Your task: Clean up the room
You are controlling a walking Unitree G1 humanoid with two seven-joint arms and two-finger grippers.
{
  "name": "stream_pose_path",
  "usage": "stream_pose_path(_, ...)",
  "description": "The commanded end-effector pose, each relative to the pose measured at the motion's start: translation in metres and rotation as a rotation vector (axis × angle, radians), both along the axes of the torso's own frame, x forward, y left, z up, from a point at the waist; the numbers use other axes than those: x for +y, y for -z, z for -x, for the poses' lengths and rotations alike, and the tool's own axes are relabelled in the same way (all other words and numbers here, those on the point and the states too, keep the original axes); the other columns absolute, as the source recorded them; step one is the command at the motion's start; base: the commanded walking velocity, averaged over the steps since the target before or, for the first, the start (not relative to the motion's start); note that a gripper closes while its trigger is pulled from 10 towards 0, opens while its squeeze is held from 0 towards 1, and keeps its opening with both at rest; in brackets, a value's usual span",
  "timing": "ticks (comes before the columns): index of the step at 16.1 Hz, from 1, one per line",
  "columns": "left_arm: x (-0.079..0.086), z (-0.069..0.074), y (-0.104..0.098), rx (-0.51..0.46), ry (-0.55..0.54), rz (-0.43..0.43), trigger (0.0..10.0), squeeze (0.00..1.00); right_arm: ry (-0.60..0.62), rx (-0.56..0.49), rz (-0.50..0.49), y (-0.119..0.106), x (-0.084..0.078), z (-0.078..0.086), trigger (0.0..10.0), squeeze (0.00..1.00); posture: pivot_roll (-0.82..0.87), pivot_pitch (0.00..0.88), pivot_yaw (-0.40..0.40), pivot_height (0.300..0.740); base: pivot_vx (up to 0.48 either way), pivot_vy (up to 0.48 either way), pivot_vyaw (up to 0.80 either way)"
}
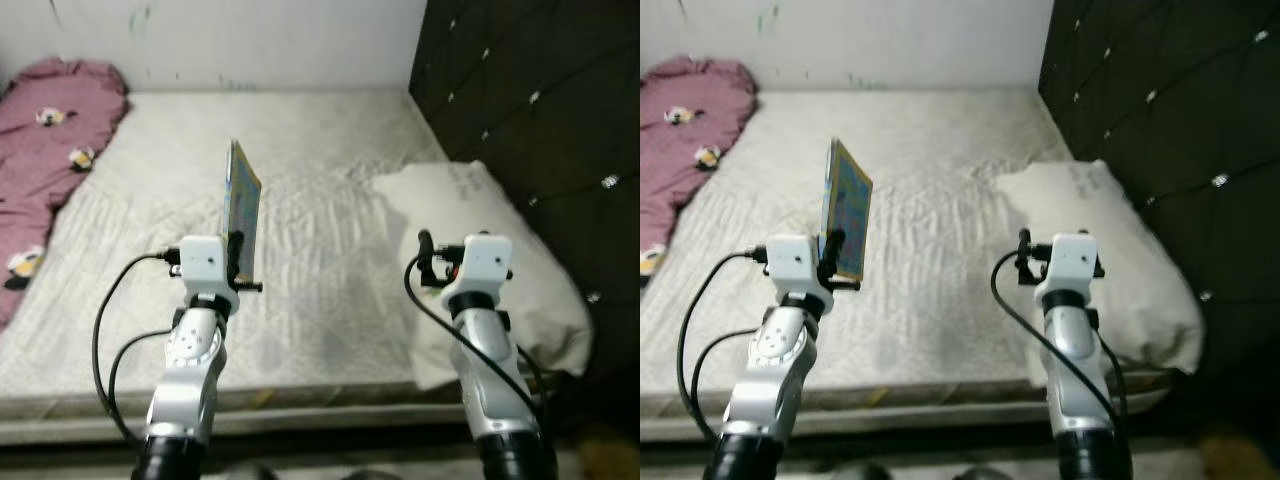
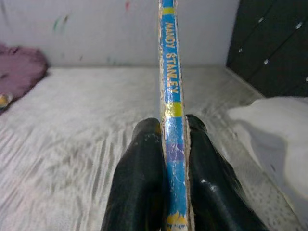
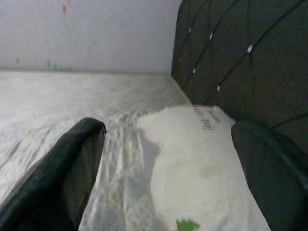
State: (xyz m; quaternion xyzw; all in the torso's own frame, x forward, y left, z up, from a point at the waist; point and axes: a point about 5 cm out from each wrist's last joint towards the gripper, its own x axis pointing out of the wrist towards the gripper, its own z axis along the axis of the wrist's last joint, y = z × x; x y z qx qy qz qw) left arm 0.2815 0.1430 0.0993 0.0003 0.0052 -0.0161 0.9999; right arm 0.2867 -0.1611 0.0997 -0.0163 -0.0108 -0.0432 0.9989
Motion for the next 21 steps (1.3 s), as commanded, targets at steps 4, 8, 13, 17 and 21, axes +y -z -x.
stream_pose_path(4, 0.0031, -0.0027, -0.0099, -0.045, -0.011, -0.009, 10.0, 0.00, -0.015, -0.017, 0.004, -0.0051, 0.0025, -0.0020, 10.0, 0.00, -0.03, 0.000, 0.004, 0.740, 0.000, -0.382, 0.00)
stream_pose_path(8, 0.0044, -0.0033, -0.0114, -0.057, -0.035, 0.009, 10.0, 0.00, -0.018, -0.011, 0.003, -0.0042, 0.0027, -0.0019, 10.0, 0.00, -0.03, 0.000, 0.002, 0.740, 0.000, 0.000, 0.00)
stream_pose_path(13, 0.0081, -0.0022, -0.0094, -0.044, -0.068, 0.014, 10.0, 0.00, -0.020, -0.004, 0.001, -0.0032, 0.0021, -0.0021, 10.0, 0.00, -0.02, 0.000, -0.002, 0.740, 0.000, 0.000, 0.00)
stream_pose_path(17, 0.0065, -0.0031, -0.0102, -0.047, -0.046, 0.014, 10.0, 0.00, -0.021, -0.002, -0.001, -0.0028, 0.0031, -0.0026, 10.0, 0.00, -0.02, 0.000, 0.000, 0.740, 0.000, 0.000, 0.00)
stream_pose_path(21, 0.0061, -0.0022, -0.0103, -0.052, -0.026, 0.021, 10.0, 0.00, -0.024, 0.001, 0.000, -0.0021, 0.0036, -0.0021, 10.0, 0.00, -0.02, 0.000, -0.004, 0.740, 0.000, 0.000, 0.00)
